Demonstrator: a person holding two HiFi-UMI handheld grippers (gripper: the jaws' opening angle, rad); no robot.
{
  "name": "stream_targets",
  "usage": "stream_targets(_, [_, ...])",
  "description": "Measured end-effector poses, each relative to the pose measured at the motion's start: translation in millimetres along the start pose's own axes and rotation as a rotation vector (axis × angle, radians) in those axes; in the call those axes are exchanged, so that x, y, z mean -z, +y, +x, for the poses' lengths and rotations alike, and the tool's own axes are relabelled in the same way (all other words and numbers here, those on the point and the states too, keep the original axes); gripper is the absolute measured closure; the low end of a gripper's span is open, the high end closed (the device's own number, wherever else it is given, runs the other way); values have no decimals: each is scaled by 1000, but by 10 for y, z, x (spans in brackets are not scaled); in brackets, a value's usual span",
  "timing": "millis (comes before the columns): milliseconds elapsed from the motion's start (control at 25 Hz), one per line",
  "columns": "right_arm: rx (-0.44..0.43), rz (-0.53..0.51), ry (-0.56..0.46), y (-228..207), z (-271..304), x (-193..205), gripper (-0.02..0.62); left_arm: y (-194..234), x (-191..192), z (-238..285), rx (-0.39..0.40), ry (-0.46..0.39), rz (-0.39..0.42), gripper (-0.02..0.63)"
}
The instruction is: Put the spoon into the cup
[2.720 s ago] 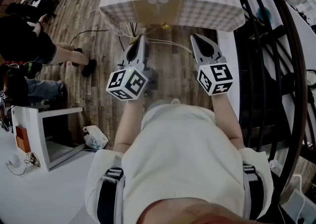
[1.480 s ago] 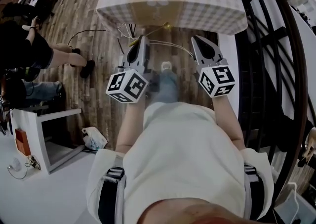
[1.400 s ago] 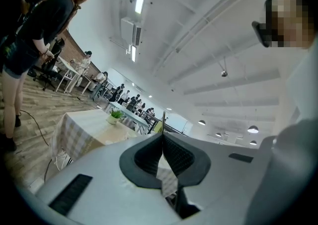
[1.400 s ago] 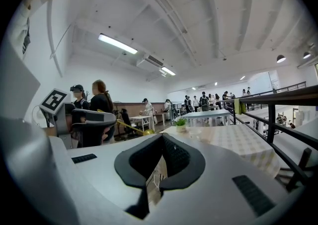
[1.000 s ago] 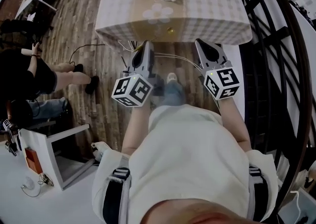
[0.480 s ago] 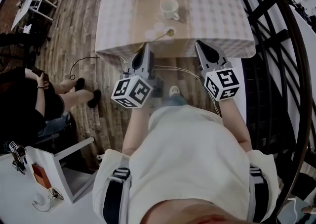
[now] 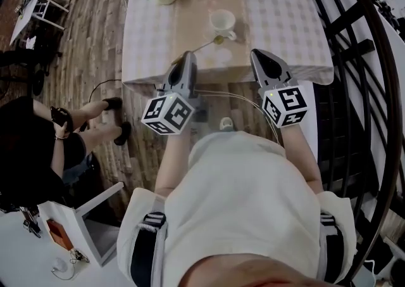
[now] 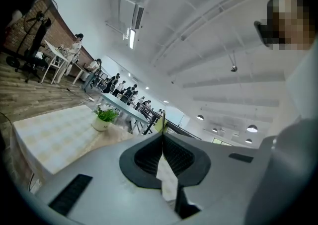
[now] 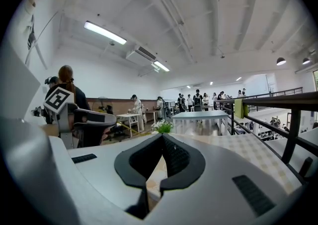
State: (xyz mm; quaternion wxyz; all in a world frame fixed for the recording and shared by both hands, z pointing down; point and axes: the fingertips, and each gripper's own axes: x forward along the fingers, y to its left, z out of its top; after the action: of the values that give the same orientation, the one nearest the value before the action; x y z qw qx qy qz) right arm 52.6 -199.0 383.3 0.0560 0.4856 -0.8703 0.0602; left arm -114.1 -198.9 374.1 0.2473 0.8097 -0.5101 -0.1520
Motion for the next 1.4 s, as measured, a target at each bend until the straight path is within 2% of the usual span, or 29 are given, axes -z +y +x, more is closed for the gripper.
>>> stream_targets(440, [19,15,37,-79,222,225,595,279,201,277,3,71,-8,601])
stream_targets(840, [-35,5,83,-309,526,326,595,454,421,647,-54,120,-43,601])
stream_targets(1040, [-61,-4,102,-267,535,401,595,543,635,602,-87,158,-54,601])
stream_targets(1400, [-110,18,158,-426,835,657,595,831,982,887,-153,232,-68,601])
